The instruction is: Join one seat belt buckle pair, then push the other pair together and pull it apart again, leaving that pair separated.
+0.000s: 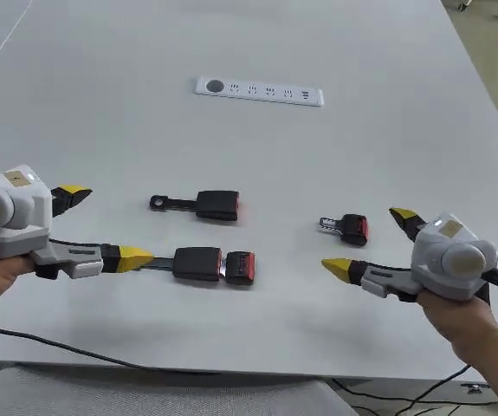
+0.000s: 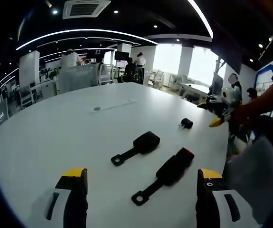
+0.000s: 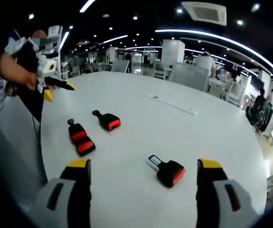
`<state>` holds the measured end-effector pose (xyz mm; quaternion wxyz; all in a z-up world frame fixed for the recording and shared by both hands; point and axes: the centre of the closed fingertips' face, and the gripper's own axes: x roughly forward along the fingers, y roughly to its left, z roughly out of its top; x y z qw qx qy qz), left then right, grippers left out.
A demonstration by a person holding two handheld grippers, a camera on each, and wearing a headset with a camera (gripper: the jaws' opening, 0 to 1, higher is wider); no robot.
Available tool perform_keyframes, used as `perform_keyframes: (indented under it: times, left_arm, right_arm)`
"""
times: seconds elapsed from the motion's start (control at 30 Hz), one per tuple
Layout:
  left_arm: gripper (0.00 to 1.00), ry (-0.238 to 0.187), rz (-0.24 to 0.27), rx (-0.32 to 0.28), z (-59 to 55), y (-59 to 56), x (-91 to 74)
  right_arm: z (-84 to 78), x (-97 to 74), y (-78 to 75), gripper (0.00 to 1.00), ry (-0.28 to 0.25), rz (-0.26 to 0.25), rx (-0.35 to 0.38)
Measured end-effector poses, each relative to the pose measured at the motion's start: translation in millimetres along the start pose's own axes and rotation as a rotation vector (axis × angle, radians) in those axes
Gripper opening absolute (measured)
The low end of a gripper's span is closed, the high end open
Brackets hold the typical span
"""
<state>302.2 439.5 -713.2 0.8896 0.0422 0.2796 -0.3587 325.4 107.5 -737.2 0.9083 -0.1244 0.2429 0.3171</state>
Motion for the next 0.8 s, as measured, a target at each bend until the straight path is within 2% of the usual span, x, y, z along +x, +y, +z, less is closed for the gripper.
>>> perform_keyframes:
  times: [0.23,0.37,0.6,0.8]
  left_arm:
    - [1.0,-0.01,-0.011,0.017,-3.8,-9.6,-12.9]
    - [1.0,0.006,-0.011,0.018,-11.1,-11.5,-17.4]
    - [1.0,-0.01,0.011,-0.005,-11.7,-10.2,-23.4]
    - [1.0,-0.017,0.013,-0.005,-8.5,-11.4,-23.2]
  right_arm:
    - [-2.1,-14.8,13.0,0.95,-0.007,-0.012,0.007]
    - [-8.8,-20.7,18.7,0.95,0.004,-0.007,-0.006]
    - [-16.2,-26.2,18.3,0.95,0.014,-0.025,0.007]
    - [-14.6,-30.4,17.7,0.95,0.001,-0.041,0.028]
